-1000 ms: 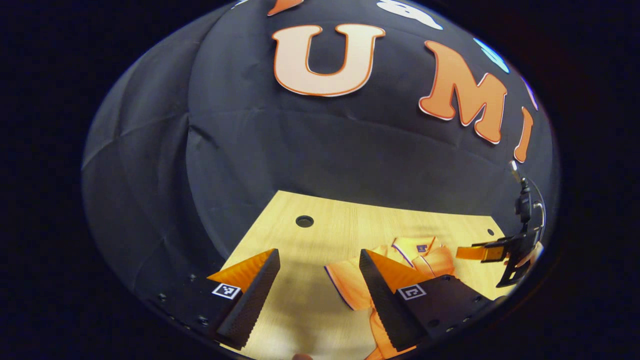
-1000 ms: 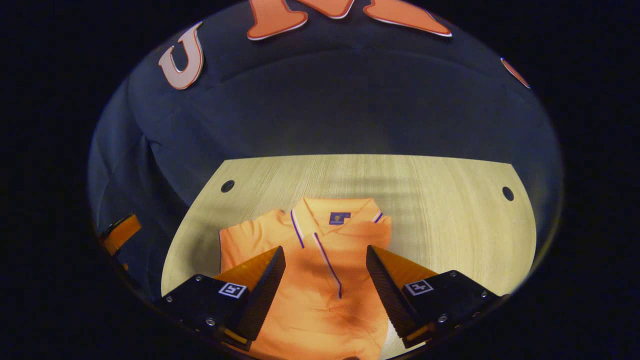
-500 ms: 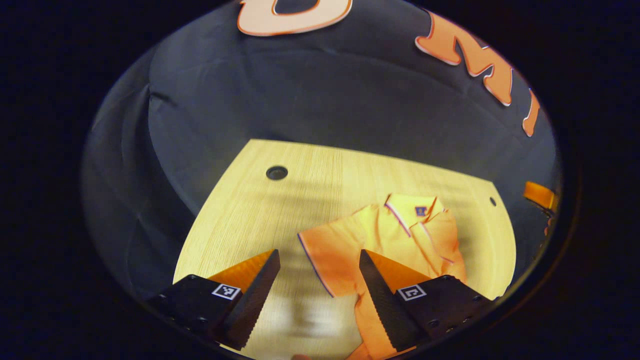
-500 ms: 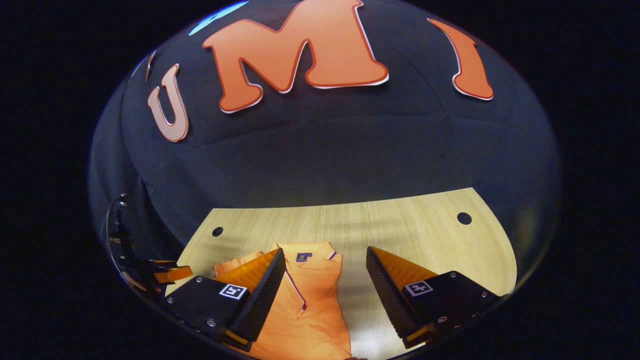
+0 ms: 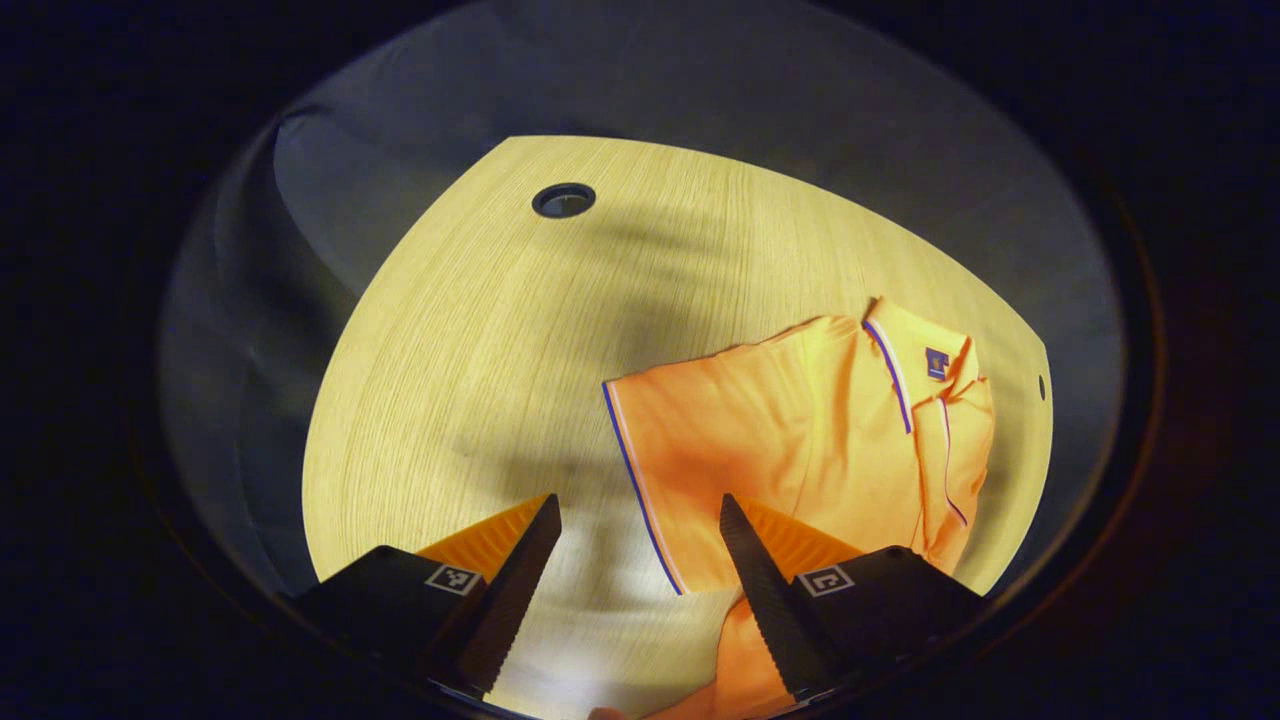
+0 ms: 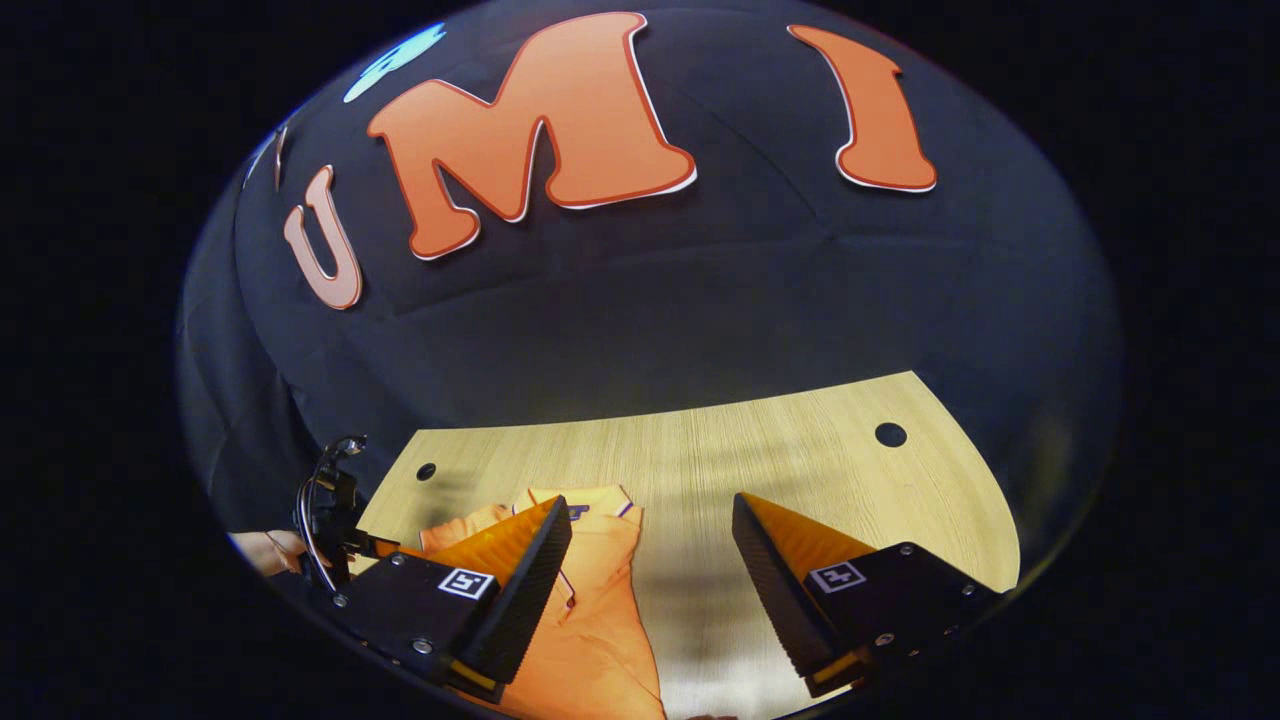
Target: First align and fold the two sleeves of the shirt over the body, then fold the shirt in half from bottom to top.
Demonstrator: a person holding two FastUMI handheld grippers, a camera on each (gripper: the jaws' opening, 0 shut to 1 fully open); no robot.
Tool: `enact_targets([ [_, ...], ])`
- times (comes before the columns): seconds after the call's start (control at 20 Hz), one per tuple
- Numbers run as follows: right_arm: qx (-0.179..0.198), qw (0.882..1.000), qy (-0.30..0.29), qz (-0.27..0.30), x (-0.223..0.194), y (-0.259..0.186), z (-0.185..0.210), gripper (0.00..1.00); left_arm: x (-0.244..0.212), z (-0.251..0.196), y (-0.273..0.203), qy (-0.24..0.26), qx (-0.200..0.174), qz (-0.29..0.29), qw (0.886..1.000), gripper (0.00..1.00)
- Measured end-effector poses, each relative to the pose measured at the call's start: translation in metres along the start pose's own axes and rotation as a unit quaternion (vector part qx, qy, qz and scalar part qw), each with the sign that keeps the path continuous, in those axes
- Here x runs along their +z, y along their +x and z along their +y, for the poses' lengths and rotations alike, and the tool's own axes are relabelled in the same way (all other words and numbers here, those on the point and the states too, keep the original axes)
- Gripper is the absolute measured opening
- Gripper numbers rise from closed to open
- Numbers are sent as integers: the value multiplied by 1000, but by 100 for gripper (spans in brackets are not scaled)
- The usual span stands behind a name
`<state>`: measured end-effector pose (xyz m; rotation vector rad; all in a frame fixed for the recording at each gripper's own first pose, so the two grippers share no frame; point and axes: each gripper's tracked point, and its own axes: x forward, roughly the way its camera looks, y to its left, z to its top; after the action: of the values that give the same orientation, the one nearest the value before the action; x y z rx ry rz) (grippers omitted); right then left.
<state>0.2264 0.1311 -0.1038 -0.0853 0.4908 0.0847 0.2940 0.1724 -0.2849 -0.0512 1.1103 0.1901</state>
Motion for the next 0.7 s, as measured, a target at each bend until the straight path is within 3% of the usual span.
enact_targets([
  [0.35,1,1000,12,7,-11,-3,-13,99,-4,-5,16,2,0,15,1000,96],
  [0.4,1,1000,12,5,-9,-6,-14,99,-5,-3,18,11,8,15,1000,89],
  [0.45,1,1000,12,3,-8,-9,-13,99,-6,2,20,23,22,19,999,77],
  [0.55,0,1000,13,1,-8,-12,-13,99,-4,-6,20,26,15,17,999,50],
  [0.6,-1,1000,13,0,-8,-13,-12,99,-2,-12,19,28,6,14,1000,25],
  [0.65,-1,1000,11,0,-9,-15,-11,98,1,-16,19,24,2,5,1000,6],
  [0.7,-3,1000,8,-1,-10,-16,-11,98,1,-22,20,23,-18,-4,1000,1],
])
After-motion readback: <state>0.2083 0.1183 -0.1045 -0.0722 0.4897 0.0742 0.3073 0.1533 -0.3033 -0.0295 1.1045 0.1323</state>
